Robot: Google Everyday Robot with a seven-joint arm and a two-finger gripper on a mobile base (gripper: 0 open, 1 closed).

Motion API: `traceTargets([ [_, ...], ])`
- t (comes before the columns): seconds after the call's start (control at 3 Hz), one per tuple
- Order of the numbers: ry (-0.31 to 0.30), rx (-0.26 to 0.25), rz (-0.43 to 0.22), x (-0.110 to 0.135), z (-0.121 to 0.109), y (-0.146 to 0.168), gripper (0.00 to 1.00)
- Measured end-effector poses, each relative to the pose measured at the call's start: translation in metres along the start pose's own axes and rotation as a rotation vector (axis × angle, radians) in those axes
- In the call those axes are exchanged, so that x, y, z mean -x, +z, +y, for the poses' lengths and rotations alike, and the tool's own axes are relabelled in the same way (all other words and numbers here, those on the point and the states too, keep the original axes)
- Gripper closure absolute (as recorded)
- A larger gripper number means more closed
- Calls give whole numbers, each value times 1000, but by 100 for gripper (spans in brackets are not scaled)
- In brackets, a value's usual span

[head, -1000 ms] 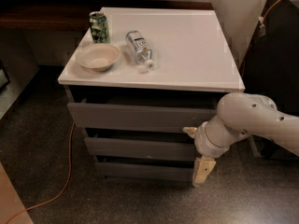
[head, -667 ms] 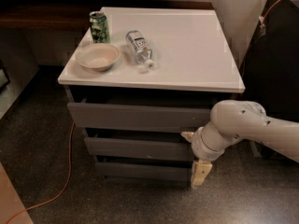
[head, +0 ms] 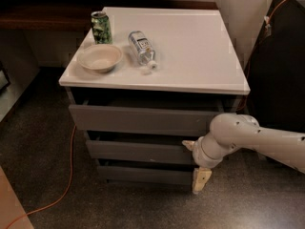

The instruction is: Open middle drawer

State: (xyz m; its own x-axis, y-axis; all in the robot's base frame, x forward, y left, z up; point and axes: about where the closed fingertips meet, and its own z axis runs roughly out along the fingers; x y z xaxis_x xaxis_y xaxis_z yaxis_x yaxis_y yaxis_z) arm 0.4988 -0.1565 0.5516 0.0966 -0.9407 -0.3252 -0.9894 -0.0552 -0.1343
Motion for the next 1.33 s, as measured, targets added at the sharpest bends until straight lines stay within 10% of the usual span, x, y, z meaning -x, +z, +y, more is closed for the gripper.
traceTargets([
  [1.33,-47,-54,37,-29,-22,61,0],
])
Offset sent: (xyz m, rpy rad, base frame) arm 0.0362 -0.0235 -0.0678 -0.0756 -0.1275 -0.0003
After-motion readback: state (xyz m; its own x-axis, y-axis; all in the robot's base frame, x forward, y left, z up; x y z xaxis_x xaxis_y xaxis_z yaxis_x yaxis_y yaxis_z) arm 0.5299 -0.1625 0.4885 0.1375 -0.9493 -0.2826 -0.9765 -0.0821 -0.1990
